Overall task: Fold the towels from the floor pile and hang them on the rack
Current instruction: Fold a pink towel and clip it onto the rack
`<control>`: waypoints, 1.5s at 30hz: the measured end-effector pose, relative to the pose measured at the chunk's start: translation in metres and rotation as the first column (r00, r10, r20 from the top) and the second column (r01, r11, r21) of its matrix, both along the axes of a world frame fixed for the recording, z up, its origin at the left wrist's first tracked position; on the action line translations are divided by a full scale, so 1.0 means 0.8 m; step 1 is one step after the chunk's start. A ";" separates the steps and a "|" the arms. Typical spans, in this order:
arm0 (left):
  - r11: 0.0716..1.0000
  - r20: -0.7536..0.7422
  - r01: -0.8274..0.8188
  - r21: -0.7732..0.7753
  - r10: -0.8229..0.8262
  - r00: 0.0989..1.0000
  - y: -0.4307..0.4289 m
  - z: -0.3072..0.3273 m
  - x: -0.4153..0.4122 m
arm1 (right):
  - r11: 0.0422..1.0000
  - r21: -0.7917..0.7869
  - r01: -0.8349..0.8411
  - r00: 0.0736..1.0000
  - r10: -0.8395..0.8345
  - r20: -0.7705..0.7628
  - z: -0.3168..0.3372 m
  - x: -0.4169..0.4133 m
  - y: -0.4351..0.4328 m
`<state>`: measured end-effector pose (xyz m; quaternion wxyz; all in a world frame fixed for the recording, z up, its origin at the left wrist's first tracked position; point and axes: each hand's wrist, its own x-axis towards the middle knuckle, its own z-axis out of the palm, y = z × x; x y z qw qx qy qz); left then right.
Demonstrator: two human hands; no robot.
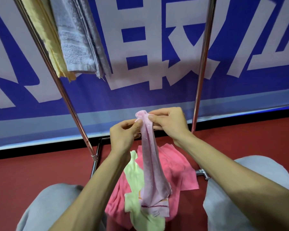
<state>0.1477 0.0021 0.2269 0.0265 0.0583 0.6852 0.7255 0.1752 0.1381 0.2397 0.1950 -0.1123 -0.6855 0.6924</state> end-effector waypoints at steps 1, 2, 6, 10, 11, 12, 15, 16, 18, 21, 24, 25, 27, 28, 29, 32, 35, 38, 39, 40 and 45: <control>1.000 0.007 0.005 0.017 -0.005 1.000 0.001 0.000 0.002 | 1.000 0.018 0.001 1.000 -0.001 0.008 -0.002 0.000 -0.001; 1.000 0.014 0.010 0.029 -0.010 1.000 0.003 0.000 0.004 | 0.999 0.036 0.003 1.000 -0.003 0.016 -0.003 0.001 -0.003; 0.998 0.024 0.032 0.056 -0.033 0.999 0.007 0.001 0.008 | 0.994 0.112 0.008 0.999 -0.013 0.039 -0.005 0.001 -0.006; 0.992 0.012 0.101 0.082 -0.102 0.995 0.004 0.011 0.013 | 0.987 0.159 0.035 0.999 -0.040 0.029 -0.005 0.001 -0.002; 0.990 0.016 0.109 0.089 -0.111 0.994 0.003 0.012 0.014 | 0.984 0.171 0.038 0.999 -0.042 0.022 -0.004 0.003 -0.001; 0.991 0.018 0.108 0.085 -0.110 0.994 0.001 0.013 0.014 | 0.981 0.189 0.035 0.999 -0.039 0.015 -0.002 0.004 0.000; 0.994 0.026 0.103 0.043 -0.104 0.994 -0.004 0.010 0.010 | 0.948 0.317 0.019 1.000 -0.016 -0.014 0.006 0.012 0.002; 0.994 0.033 0.104 0.031 -0.105 0.994 -0.006 0.009 0.009 | 0.941 0.339 0.010 1.000 -0.004 -0.019 0.008 0.014 0.002; 0.992 0.036 0.127 0.011 -0.127 0.991 -0.007 0.009 0.010 | 0.928 0.373 0.023 1.000 -0.019 -0.016 0.009 0.014 0.003; 0.983 0.049 0.180 0.038 -0.182 0.982 -0.006 0.012 0.016 | 0.901 0.429 0.059 0.998 -0.063 -0.004 0.010 0.012 0.008; 0.978 0.080 0.194 0.081 -0.200 0.976 -0.008 0.017 0.019 | 0.887 0.458 0.063 0.997 -0.076 0.011 0.012 0.012 0.013; 0.983 0.078 0.171 0.068 -0.176 0.981 -0.009 0.018 0.019 | 0.886 0.459 0.058 0.997 -0.071 0.011 0.013 0.012 0.015; 0.996 0.000 0.058 -0.066 -0.058 0.998 -0.013 0.019 0.015 | 0.882 0.469 0.040 0.999 -0.048 0.005 0.016 0.012 0.018; 0.984 -0.087 -0.004 -0.177 -0.012 0.996 -0.017 0.020 0.010 | 0.879 0.476 0.027 0.999 -0.033 0.003 0.018 0.013 0.020; 0.958 -0.181 -0.037 -0.286 -0.016 0.983 -0.022 0.021 0.005 | 0.873 0.488 0.010 1.000 -0.014 0.005 0.020 0.014 0.022; 0.880 -0.255 0.095 -0.465 -0.236 0.938 -0.038 0.024 -0.009 | 0.844 0.533 -0.067 0.998 0.065 0.022 0.025 0.017 0.025; 0.803 -0.209 0.264 -0.535 -0.429 0.879 -0.049 0.026 -0.011 | 0.842 0.516 -0.158 0.986 0.167 0.028 0.029 0.020 0.028; 0.796 -0.262 0.283 -0.535 -0.475 0.840 -0.050 0.024 -0.012 | 0.842 0.494 -0.217 0.968 0.252 -0.004 0.036 0.025 0.026; 0.806 -0.288 0.260 -0.532 -0.461 0.840 -0.048 0.024 -0.012 | 0.856 0.468 -0.220 0.965 0.262 -0.024 0.038 0.027 0.026; 0.818 -0.311 0.232 -0.527 -0.439 0.843 -0.047 0.025 -0.011 | 0.869 0.446 -0.215 0.964 0.261 -0.043 0.039 0.027 0.026; 0.870 -0.361 0.151 -0.470 -0.345 0.866 -0.040 0.026 -0.008 | 0.907 0.380 -0.184 0.972 0.225 -0.067 0.035 0.023 0.025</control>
